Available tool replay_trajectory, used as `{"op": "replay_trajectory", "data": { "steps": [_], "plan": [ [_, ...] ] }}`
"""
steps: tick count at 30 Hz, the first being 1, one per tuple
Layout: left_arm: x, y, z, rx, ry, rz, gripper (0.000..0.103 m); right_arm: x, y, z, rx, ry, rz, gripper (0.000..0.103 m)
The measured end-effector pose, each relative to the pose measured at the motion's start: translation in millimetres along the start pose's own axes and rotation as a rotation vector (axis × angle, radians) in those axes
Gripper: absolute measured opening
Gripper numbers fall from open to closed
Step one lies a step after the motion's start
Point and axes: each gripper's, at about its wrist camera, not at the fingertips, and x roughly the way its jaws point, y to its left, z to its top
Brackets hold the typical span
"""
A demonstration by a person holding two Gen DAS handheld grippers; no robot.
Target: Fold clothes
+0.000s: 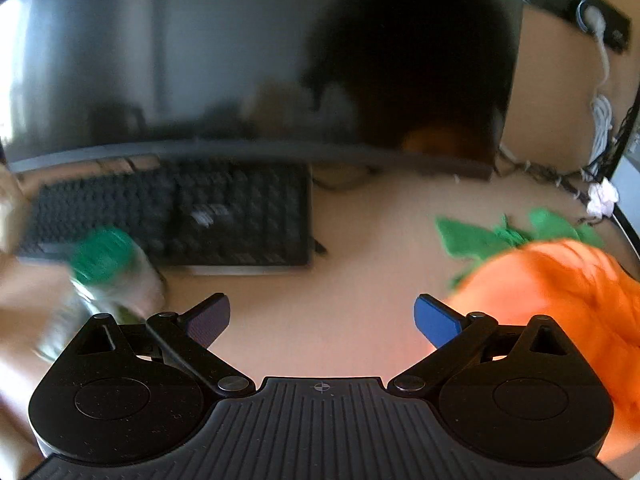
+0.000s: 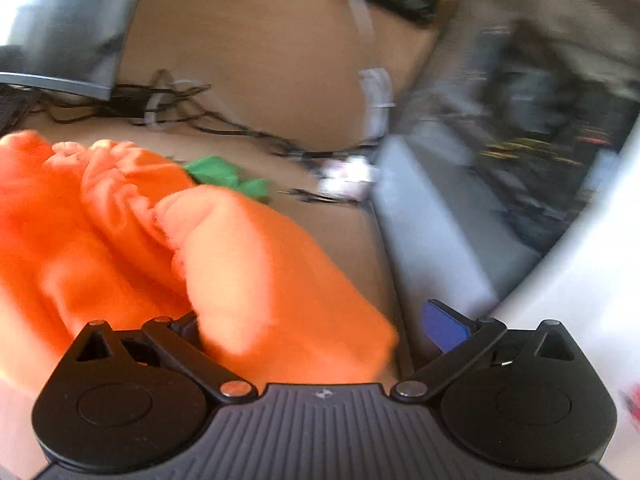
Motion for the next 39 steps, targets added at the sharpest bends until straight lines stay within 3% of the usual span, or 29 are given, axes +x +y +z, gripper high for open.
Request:
{"op": "replay_trajectory", "data": {
  "steps": [4,7,11,16,20,23,24,26,29,33,36,39],
  "plan": [
    [-15.3,18.7,-7.2,-0.038,0.046,-0.264,0.102,-36.4,-19.0,-39.5,0.067,0.067,-0.007,0.103],
    [-19.1,1.1,-8.0,0.011,0.052,-0.370,0.103,-60.3,-27.2,-57.1,0.119,0.099,0.015,0.103],
    [-31.0,-55.0,2.4,0.126,0.019,-0.437,0.103,-80.2,-17.6,-38.0,0.090,-0.012,0.013,0.103],
    [-24.6,-114.0,4.8,0.207,0.033,-0.377,0.103,-64.3,21.2,2.3,-0.028,-0.157,0.010,0.103],
    [-29.1,-114.9,0.1,0.222,0.046,-0.403,0.103,-16.0,69.1,20.8,-0.188,-0.058,0.016,0.103],
    [-28.8,-111.5,1.1,0.233,0.055,-0.383,0.103,20.9,79.9,18.8,-0.261,0.030,0.028,0.103],
    [-26.8,-112.0,3.2,0.228,0.062,-0.381,0.103,22.6,76.3,18.1,-0.255,0.018,0.011,0.103],
    [-20.1,-118.6,8.7,0.214,0.074,-0.386,0.103,13.4,62.4,19.9,-0.225,-0.056,-0.049,0.103],
    [-9.4,-132.0,14.7,0.212,0.095,-0.393,0.103,-27.4,38.9,24.0,-0.197,-0.253,-0.202,0.103],
    [8.7,-175.1,-0.7,0.369,0.137,-0.375,0.103,-70.7,16.9,23.2,-0.165,-0.422,-0.331,0.103],
    [15.4,-192.4,-20.4,0.496,0.154,-0.324,0.103,-95.2,0.3,16.3,-0.153,-0.476,-0.420,0.103],
    [4.6,-174.1,-29.6,0.539,0.136,-0.284,0.103,-127.6,-29.6,10.1,-0.116,-0.490,-0.454,0.103]
  ]
}}
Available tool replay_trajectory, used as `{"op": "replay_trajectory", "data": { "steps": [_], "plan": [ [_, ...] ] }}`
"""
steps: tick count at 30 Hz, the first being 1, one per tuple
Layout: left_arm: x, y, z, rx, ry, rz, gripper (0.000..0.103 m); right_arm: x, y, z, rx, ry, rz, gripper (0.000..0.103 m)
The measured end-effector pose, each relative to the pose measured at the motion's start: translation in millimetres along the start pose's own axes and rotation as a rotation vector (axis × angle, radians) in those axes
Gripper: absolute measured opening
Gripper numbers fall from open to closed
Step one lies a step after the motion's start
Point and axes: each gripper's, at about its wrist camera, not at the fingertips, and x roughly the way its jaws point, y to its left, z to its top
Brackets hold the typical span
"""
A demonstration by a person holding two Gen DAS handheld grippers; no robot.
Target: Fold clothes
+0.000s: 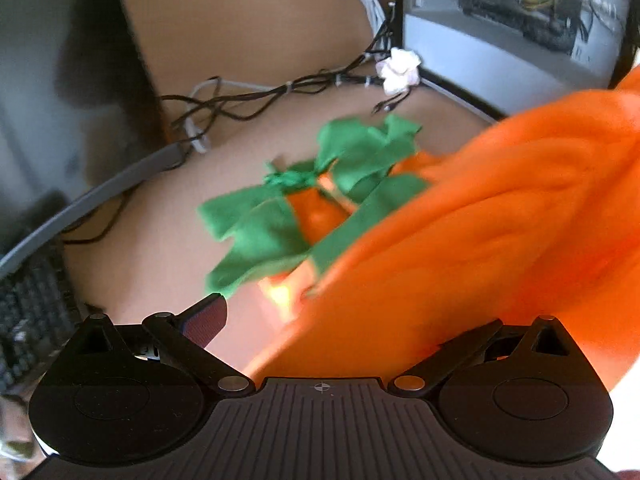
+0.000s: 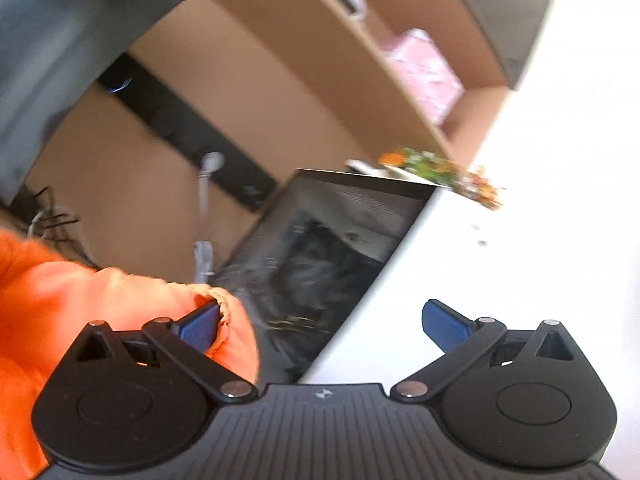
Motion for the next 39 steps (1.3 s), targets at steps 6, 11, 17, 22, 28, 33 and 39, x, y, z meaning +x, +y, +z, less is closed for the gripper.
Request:
{"op": "replay_trajectory", "data": {
  "steps": [6,11,17,22,28,33,39],
  "plan": [
    [-130.9,101.7,-2.8,-0.226,-0.244,-0.009,0.103,-11.9,-54.7,12.1,-0.021,-0.095,0.002,0.103],
    [-242.6,123.6,-5.3,-0.211,-0.526,0.225,0.103,-19.2,-67.8,47.1,0.046,-0.286,0.049,0.103],
    [-248.7,127.0,-27.6,-0.225,-0.518,0.356,0.103,-3.6,-37.6,66.3,0.101,-0.357,0.262,0.103],
    [-175.3,154.0,-25.7,-0.345,-0.348,0.366,0.103,48.1,7.7,58.8,0.140,-0.234,0.411,0.103],
    [-183.6,159.7,40.9,-0.370,-0.537,0.526,0.103,112.7,36.5,114.6,0.050,-0.366,0.256,0.103],
    [-285.5,134.2,40.8,-0.307,-0.884,0.484,0.103,95.1,-38.0,169.4,0.139,-0.597,-0.014,0.103],
    [-250.2,96.8,-35.8,-0.264,-0.720,0.216,0.103,39.0,-45.1,109.6,0.063,-0.500,0.013,0.103]
  ]
}}
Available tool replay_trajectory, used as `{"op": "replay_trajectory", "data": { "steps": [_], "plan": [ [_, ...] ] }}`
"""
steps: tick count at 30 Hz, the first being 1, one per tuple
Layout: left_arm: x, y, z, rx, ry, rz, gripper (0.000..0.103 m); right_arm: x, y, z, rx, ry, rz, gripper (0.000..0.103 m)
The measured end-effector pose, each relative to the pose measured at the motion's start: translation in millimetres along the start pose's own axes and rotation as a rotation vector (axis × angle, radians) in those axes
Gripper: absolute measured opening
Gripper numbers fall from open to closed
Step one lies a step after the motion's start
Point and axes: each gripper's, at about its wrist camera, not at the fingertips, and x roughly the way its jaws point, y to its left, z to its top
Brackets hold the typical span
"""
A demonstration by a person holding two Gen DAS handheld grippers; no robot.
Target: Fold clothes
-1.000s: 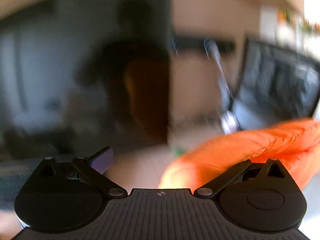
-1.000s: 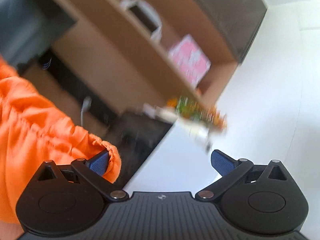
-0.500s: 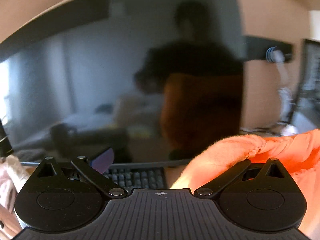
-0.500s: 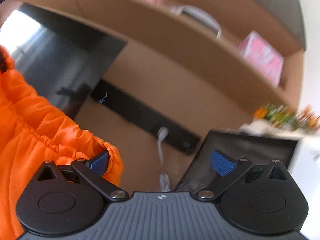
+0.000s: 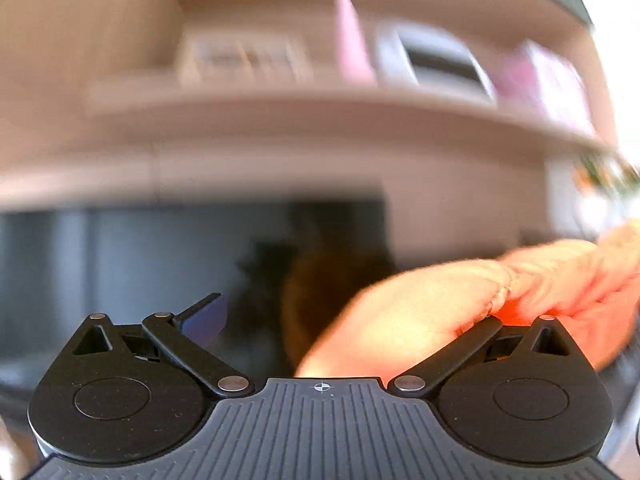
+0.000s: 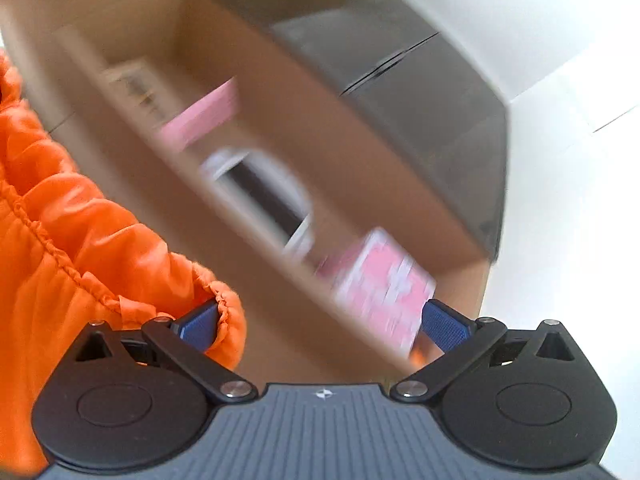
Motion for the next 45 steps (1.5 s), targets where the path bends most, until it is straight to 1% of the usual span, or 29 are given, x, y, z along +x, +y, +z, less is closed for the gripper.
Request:
{"op": "replay_trajectory", "data": {
  "steps": [2,3,4,5,6,7,8,9,11,12,14,15,17,19,22,23,24,26,28,29,30,32,34,37,39,40,42,43,45],
  "plan": [
    [10.8,-3.8,-62.2,-0.030,0.216,-0.073,0.103,-38.4,17.5,-26.2,-0.030,0.146,0.079,0.103],
    [14.6,-3.8,-94.2,-0.053,0.330,-0.096,0.103,-56.4,27.2,-41.3,-0.028,0.247,0.126,0.103],
    [18.3,-3.9,-126.2,-0.077,0.443,-0.118,0.103,-75.1,38.1,-58.0,-0.020,0.364,0.190,0.103],
    [20.4,-3.1,-155.0,-0.089,0.545,-0.134,0.103,-94.6,50.4,-76.6,-0.004,0.502,0.274,0.103],
    [20.3,-1.5,-179.9,-0.086,0.634,-0.142,0.103,-114.3,61.9,-92.1,0.001,0.613,0.358,0.103],
    [18.1,0.5,-199.8,-0.085,0.710,-0.159,0.103,-134.1,72.3,-103.7,-0.010,0.690,0.440,0.103],
    [13.2,3.0,-213.6,-0.086,0.771,-0.190,0.103,-154.0,82.0,-112.5,-0.029,0.753,0.521,0.103],
    [7.5,5.9,-223.5,-0.085,0.822,-0.223,0.103,-170.0,89.3,-115.4,-0.056,0.788,0.587,0.103],
    [-3.6,13.2,-231.5,-0.073,0.896,-0.302,0.103,-189.2,96.4,-113.7,-0.093,0.821,0.678,0.103],
    [-6.1,16.0,-231.1,-0.062,0.915,-0.343,0.103,-188.9,95.2,-112.6,-0.077,0.845,0.725,0.103],
    [-14.5,18.3,-226.6,-0.044,0.929,-0.412,0.103,-177.6,87.8,-113.8,0.014,0.914,0.829,0.103],
    [-17.7,20.5,-223.0,-0.044,0.928,-0.447,0.103,-168.1,81.2,-115.4,0.090,0.948,0.881,0.103],
    [-6.4,24.0,-204.2,-0.098,0.879,-0.509,0.103,-139.5,60.4,-119.2,0.318,0.989,0.969,0.103],
    [-6.4,31.9,-187.9,-0.187,0.800,-0.543,0.103,-112.3,41.7,-114.4,0.509,0.948,0.991,0.103],
    [14.9,35.5,-171.0,-0.321,0.705,-0.540,0.103,-66.8,39.6,-106.2,0.647,0.847,0.962,0.103],
    [27.3,32.4,-167.8,-0.358,0.689,-0.533,0.103,-48.9,43.4,-105.8,0.685,0.826,0.954,0.103],
    [42.5,26.5,-168.3,-0.384,0.685,-0.524,0.103,-28.5,54.6,-109.9,0.733,0.837,0.974,0.103],
    [72.3,15.2,-172.2,-0.429,0.696,-0.498,0.103,6.6,87.5,-125.1,0.851,0.910,1.073,0.103],
    [100.0,5.6,-186.7,-0.454,0.773,-0.442,0.103,26.8,130.4,-149.7,0.926,1.056,1.156,0.103],
    [112.2,1.9,-194.5,-0.463,0.813,-0.409,0.103,30.2,148.9,-161.2,0.915,1.123,1.168,0.103],
    [122.4,-0.5,-203.2,-0.467,0.853,-0.371,0.103,30.0,162.6,-170.4,0.878,1.166,1.172,0.103],
    [138.7,-5.8,-219.1,-0.473,0.913,-0.320,0.103,22.9,181.9,-188.6,0.738,1.229,1.157,0.103],
    [153.7,-15.9,-225.6,-0.467,0.946,-0.309,0.103,11.5,186.5,-207.7,0.609,1.241,1.162,0.103],
    [183.1,-43.2,-223.1,-0.417,0.975,-0.349,0.103,0.9,173.4,-223.1,0.483,1.195,1.175,0.103],
    [205.1,-65.3,-217.2,-0.378,0.965,-0.388,0.103,1.6,159.5,-235.4,0.451,1.218,1.114,0.103],
    [217.0,-76.0,-214.9,-0.364,0.960,-0.401,0.103,4.2,152.3,-244.0,0.449,1.236,1.066,0.103],
    [238.9,-95.1,-210.1,-0.335,0.950,-0.421,0.103,11.0,137.5,-260.6,0.476,1.273,0.982,0.103],
    [246.6,-100.6,-207.2,-0.320,0.948,-0.420,0.103,14.6,133.0,-266.9,0.489,1.286,0.956,0.103],
    [259.8,-109.1,-202.4,-0.292,0.949,-0.421,0.103,21.9,130.3,-275.9,0.509,1.302,0.935,0.103]
  ]
}}
